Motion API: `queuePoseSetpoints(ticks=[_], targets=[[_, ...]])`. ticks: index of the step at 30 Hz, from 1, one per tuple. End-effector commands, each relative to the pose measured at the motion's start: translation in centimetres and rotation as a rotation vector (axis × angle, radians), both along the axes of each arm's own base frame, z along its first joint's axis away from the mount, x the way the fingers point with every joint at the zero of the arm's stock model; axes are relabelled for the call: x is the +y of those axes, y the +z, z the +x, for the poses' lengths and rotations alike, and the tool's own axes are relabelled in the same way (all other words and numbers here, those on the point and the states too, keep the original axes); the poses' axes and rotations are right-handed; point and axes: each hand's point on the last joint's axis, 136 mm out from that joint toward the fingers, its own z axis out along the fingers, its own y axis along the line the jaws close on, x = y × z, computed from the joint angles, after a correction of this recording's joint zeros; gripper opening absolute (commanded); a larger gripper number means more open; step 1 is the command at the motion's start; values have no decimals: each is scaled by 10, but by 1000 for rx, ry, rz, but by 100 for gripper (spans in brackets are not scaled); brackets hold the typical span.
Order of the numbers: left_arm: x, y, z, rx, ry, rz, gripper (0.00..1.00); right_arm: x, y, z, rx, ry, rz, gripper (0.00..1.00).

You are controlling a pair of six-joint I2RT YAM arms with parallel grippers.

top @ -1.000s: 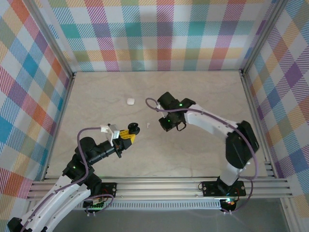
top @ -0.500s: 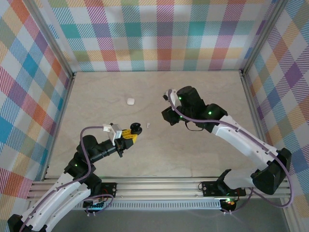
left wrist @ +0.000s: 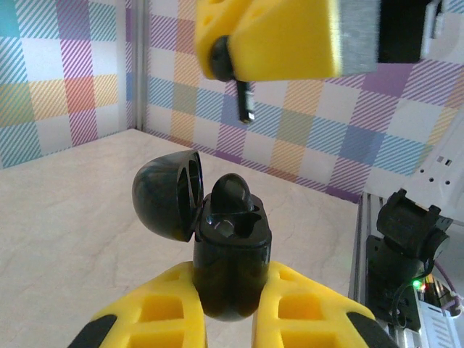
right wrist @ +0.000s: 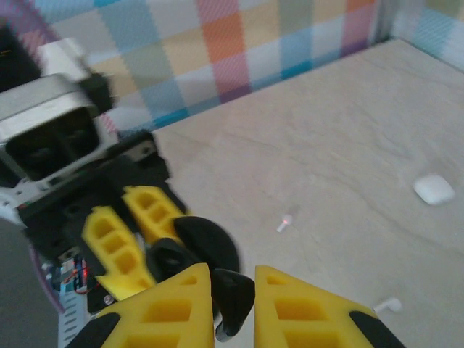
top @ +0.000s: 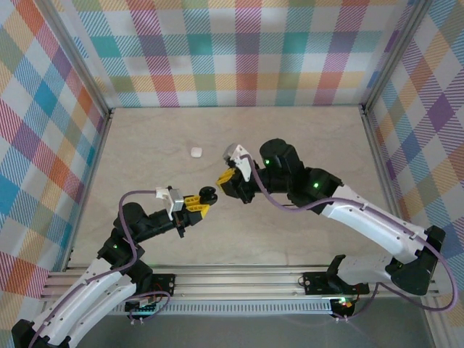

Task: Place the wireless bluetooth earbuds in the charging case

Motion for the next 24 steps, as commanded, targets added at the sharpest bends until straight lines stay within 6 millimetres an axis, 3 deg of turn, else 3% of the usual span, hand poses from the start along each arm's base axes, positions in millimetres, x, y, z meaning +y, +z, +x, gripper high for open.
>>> queuePoseSetpoints(ticks=[1,11,24], targets=[[-4,11,-8,-48,-43,-40,0,11,37,-16,-144,94,79,17],[-2,12,-8,-54,-30,-42,0,30,24,-33,-196,165,40,17],[-4,12,-9,-56,-39,-44,0,35,9,-33,-226,194,-7,17]])
